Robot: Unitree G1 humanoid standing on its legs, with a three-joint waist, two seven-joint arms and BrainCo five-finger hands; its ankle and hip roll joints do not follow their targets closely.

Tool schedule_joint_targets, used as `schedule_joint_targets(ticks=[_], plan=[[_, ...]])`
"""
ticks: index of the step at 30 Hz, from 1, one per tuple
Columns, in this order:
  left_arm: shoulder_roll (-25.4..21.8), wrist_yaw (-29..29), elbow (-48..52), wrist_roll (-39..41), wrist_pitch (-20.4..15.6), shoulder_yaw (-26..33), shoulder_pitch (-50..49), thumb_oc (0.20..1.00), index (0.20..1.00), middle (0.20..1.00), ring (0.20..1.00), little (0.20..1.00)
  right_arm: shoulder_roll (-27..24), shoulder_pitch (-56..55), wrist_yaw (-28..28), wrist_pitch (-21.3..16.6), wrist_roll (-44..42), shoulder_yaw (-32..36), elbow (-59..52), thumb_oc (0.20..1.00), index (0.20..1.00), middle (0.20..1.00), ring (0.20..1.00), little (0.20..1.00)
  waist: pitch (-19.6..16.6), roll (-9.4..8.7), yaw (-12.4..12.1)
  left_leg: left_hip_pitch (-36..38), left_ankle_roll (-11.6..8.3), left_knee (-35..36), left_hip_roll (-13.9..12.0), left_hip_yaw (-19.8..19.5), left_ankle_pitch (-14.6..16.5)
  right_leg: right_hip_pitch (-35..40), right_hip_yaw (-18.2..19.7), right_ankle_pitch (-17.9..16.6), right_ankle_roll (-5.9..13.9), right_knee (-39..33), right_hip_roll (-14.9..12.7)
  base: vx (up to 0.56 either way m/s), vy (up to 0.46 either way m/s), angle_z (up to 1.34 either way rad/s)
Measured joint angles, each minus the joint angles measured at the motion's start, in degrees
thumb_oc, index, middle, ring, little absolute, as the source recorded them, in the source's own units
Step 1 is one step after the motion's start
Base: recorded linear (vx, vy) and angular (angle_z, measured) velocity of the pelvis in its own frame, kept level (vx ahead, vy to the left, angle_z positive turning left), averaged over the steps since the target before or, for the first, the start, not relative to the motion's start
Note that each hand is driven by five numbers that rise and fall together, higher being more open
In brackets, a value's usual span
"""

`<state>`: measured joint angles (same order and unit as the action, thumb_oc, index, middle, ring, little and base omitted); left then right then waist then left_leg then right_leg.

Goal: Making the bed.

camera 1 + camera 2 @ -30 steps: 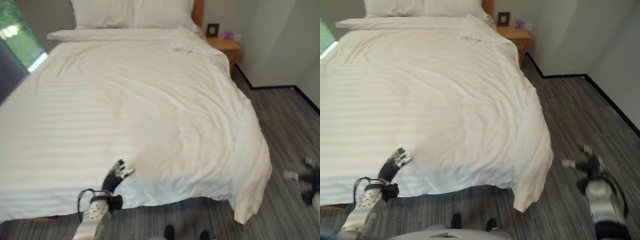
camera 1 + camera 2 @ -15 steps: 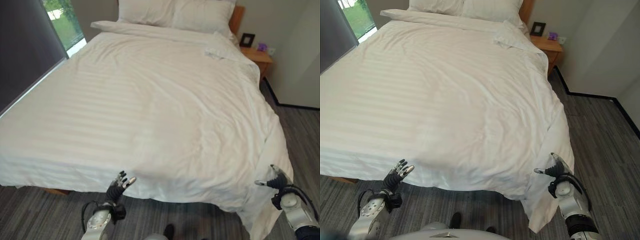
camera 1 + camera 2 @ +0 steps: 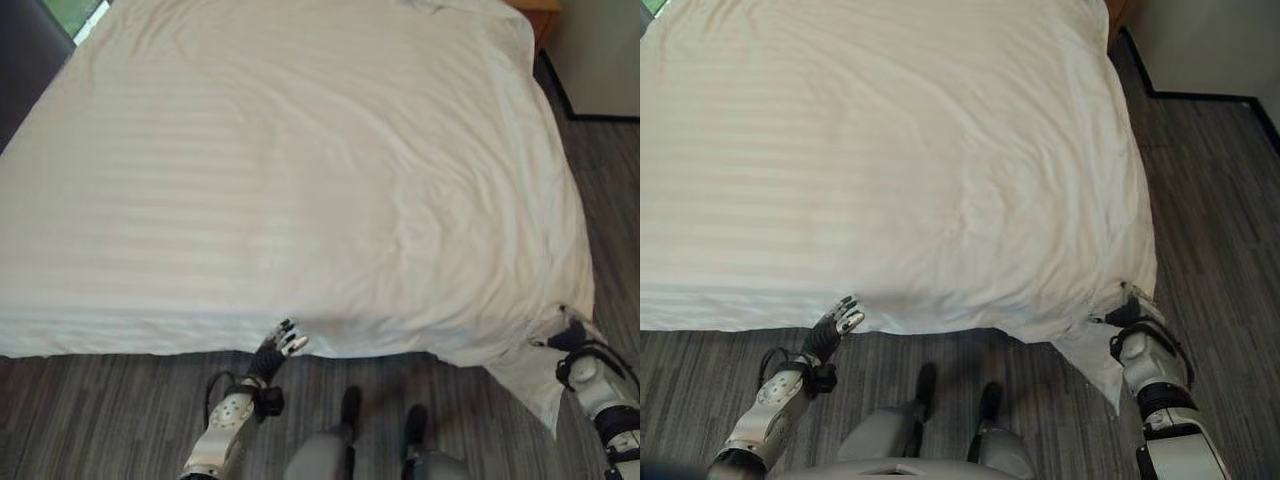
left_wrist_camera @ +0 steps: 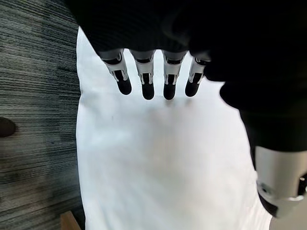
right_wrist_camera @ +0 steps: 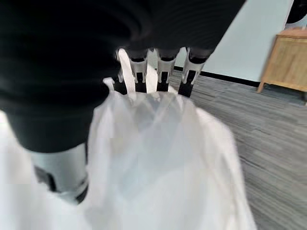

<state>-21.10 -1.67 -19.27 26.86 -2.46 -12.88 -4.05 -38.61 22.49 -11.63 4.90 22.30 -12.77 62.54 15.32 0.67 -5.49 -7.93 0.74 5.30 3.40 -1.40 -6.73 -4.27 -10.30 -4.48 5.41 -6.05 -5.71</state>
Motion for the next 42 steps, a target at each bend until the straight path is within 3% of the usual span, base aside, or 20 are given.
schedule_joint_targets(ticks=[3,5,6,7,10,12,14,15,16,20,21,24,28,30,33,34,35,36,38,42], plan=[[0.71,-0.84,-1.9,0.0,-0.03,-0.7,1.39,1.0,1.0,1.0,1.0,1.0,-5.06,2.22,2.96,-0.1,-0.11,-0.56,1.09,0.2,0.2,0.2,0.2,0.2,1.5,3.24,0.6,-1.93,-0.13,-0.03,0.17,1.32,-0.3,-2.28,0.87,-1.18,0.08,0.2,-0.29,0.04,0.096,-0.17],[0.69,-0.78,-2.08,0.0,0.04,0.69,0.47,1.0,1.0,1.0,1.0,1.0,-9.7,-5.31,5.74,-0.57,0.25,1.96,-15.87,0.2,0.2,0.2,0.2,0.2,1.45,3.8,1.47,-1.84,0.0,-0.01,0.02,3.49,-0.28,-2.87,2.79,-1.45,0.1,0.27,-0.31,0.06,0.032,-0.45],[1.15,-0.87,-2.94,0.0,-0.03,1.08,1.47,1.0,1.0,1.0,1.0,1.0,-11.76,-8.88,6.31,-0.55,0.38,4.88,-19.91,0.2,0.2,0.2,0.2,0.2,1.59,3.5,3.69,-0.9,-0.06,-0.03,-0.1,3.9,-0.04,-2.12,3.1,-1.48,0.22,0.3,-0.23,0.08,0.017,-0.38],[1.72,-0.89,-3.71,0.01,0.0,1.73,2.05,1.0,1.0,1.0,1.0,1.0,-13.78,-12.9,7.05,-0.55,1.59,8.52,-22.28,0.2,0.2,0.2,0.2,0.2,1.56,3.54,3.87,-0.24,0.19,-0.01,-0.17,4.36,0.21,-1.69,3.71,-1.43,0.26,0.3,-0.19,0.05,0.024,-0.25],[1.54,-1.01,-4.61,2.06,0.12,3.11,-0.18,1.0,1.0,1.0,1.0,1.0,-22.34,-17.06,7.0,1.29,5.28,15.27,-14.73,0.2,0.2,0.2,0.2,0.2,1.6,3.38,5.68,1.08,0.2,0.03,-0.28,6.16,0.97,-1.18,5.45,-1.17,0.37,0.13,-0.18,0.01,0.054,-0.32],[1.64,-1.5,-5.63,2.2,0.14,3.03,-0.16,1.0,1.0,1.0,1.0,1.0,-24.56,-19.11,7.22,2.1,7.02,16.24,-10.23,0.2,0.2,0.2,0.2,0.2,1.56,3.03,7.15,1.35,0.19,0.02,-0.35,7.13,1.13,-1.63,6.69,-0.91,0.69,0.01,-0.07,0.02,0.059,-0.33],[1.61,-1.76,-6.88,2.24,0.15,2.49,-0.44,1.0,1.0,1.0,1.0,1.0,-25.94,-17.56,8.26,2.44,9.25,16.26,-4.01,0.2,0.2,0.2,0.2,0.2,1.52,3.03,6.81,1.64,0.27,0.04,-0.68,9.78,1.95,-2.33,8.55,-0.82,0.48,0.02,-0.06,0.03,0.05,-0.62],[1.63,-2.17,-6.86,2.25,0.36,2.15,-0.46,1.0,1.0,1.0,1.0,1.0,-26.33,-18.01,9.1,3.23,10.21,16.31,-2.63,0.542,0.542,0.542,0.542,0.542,1.47,3.04,7.42,1.89,0.26,0.1,-0.64,10.73,2.19,-2.47,9.06,-1.19,0.44,0.0,-0.21,0.04,0.057,-0.5],[1.76,-2.4,-6.97,2.26,0.43,2.0,-0.61,1.0,1.0,1.0,1.0,1.0,-26.15,-18.21,9.72,3.29,11.13,16.3,-2.47,1.0,1.0,1.0,1.0,1.0,1.43,3.11,8.48,2.17,0.19,0.27,-0.63,11.12,2.27,-2.39,9.47,-1.24,0.45,0.0,-0.21,0.04,0.032,-0.43],[3.41,-2.49,-7.85,2.37,0.64,2.06,-0.81,1.0,1.0,1.0,1.0,1.0,-23.22,-20.74,9.46,4.08,11.0,21.93,-13.21,1.0,1.0,1.0,1.0,1.0,1.13,3.55,11.11,3.37,0.49,0.38,-0.86,13.63,3.27,-2.32,10.81,-1.58,0.58,-0.01,-0.31,0.04,-0.018,-0.34],[4.65,-2.43,-7.38,2.96,0.64,2.49,-0.76,1.0,1.0,1.0,1.0,1.0,-20.13,-23.76,9.17,4.9,10.25,24.26,-23.22,1.0,1.0,1.0,1.0,1.0,0.69,4.03,12.72,3.49,0.42,0.39,-0.93,13.67,3.42,-2.23,10.66,-1.76,0.63,0.02,-0.26,0.1,-0.055,-0.2],[7.0,-2.32,-5.92,4.37,1.14,3.75,-1.94,1.0,1.0,1.0,1.0,1.0,-7.82,-29.09,8.02,4.99,6.62,32.07,-45.57,1.0,1.0,1.0,1.0,1.0,0.4,4.4,13.01,4.48,0.28,0.39,-1.41,13.54,3.48,-1.27,10.48,-1.89,0.41,0.02,0.34,0.05,-0.05,-0.01],[8.69,-2.46,-5.19,4.33,1.39,2.14,-3.04,1.0,1.0,1.0,1.0,1.0,1.6,-26.53,4.25,0.41,-2.01,25.5,-51.37,1.0,1.0,1.0,1.0,1.0,-1.57,4.28,9.71,4.78,0.07,0.39,-1.85,11.55,3.23,0.01,8.1,-1.71,0.06,0.28,0.75,0.02,-0.057,0.22],[8.49,-2.48,-4.69,4.33,1.37,1.9,-3.85,1.0,1.0,1.0,1.0,1.0,3.67,-23.56,3.3,-1.14,-5.1,23.39,-51.16,1.0,1.0,1.0,1.0,1.0,-2.15,4.19,8.27,4.77,0.1,0.38,-1.86,10.03,2.97,0.72,6.51,-1.54,-0.17,0.14,0.7,0.01,-0.04,0.42],[7.47,-2.35,-3.96,4.28,1.11,1.89,-5.21,1.0,1.0,1.0,1.0,1.0,5.78,-18.01,0.7,-3.69,-10.06,20.24,-49.51,1.0,1.0,1.0,1.0,1.0,-2.93,3.15,6.05,3.83,0.25,0.38,-1.83,7.91,2.59,0.95,4.1,-1.22,-0.17,0.29,0.63,-0.01,-0.048,0.38],[7.04,-2.22,-4.0,4.28,1.09,1.92,-5.23,1.0,1.0,1.0,1.0,1.0,7.45,-15.62,-0.18,-4.17,-12.95,18.77,-48.82,1.0,1.0,1.0,1.0,1.0,-3.06,1.42,6.0,3.09,-0.05,0.37,-1.87,7.07,2.28,0.67,3.45,-1.2,-0.22,0.29,0.71,-0.02,-0.036,0.44],[6.73,-2.1,-3.98,4.28,1.06,1.74,-5.22,1.0,1.0,1.0,1.0,1.0,8.86,-13.9,-0.29,-5.42,-15.97,18.37,-47.99,0.507,0.507,0.507,0.507,0.507,-3.52,1.34,5.42,3.04,-0.12,0.37,-1.95,6.37,1.74,0.69,2.68,-1.45,-0.59,0.31,0.77,-0.05,-0.044,0.53],[6.35,-1.97,-3.99,4.29,0.97,1.28,-4.58,1.0,1.0,1.0,1.0,1.0,10.7,-11.35,-0.45,-7.33,-19.34,18.15,-46.11,0.2,0.2,0.2,0.2,0.2,-3.63,0.01,4.37,2.34,0.12,0.1,-1.96,5.12,1.27,0.57,1.5,-1.58,-0.81,0.29,0.87,-0.05,-0.044,0.5],[5.3,-1.45,-4.04,4.33,0.52,0.37,-3.84,1.0,1.0,1.0,1.0,1.0,13.51,-5.09,-2.78,-9.0,-26.21,16.34,-41.77,0.2,0.2,0.2,0.2,0.2,-3.84,-1.26,3.02,0.97,-0.19,0.06,-1.89,3.62,0.57,-0.34,0.1,-1.54,-0.78,0.09,0.84,-0.09,-0.019,0.5],[3.79,-0.67,-4.0,4.36,-0.19,-0.6,-2.43,1.0,1.0,1.0,1.0,1.0,14.31,4.83,-3.88,-11.78,-36.62,13.99,-32.78,0.2,0.2,0.2,0.2,0.2,-3.69,-0.56,-1.08,-1.88,-0.39,0.07,-1.25,1.36,-0.39,-2.12,-2.09,-1.56,-0.8,0.08,0.29,-0.07,0.016,0.32]])
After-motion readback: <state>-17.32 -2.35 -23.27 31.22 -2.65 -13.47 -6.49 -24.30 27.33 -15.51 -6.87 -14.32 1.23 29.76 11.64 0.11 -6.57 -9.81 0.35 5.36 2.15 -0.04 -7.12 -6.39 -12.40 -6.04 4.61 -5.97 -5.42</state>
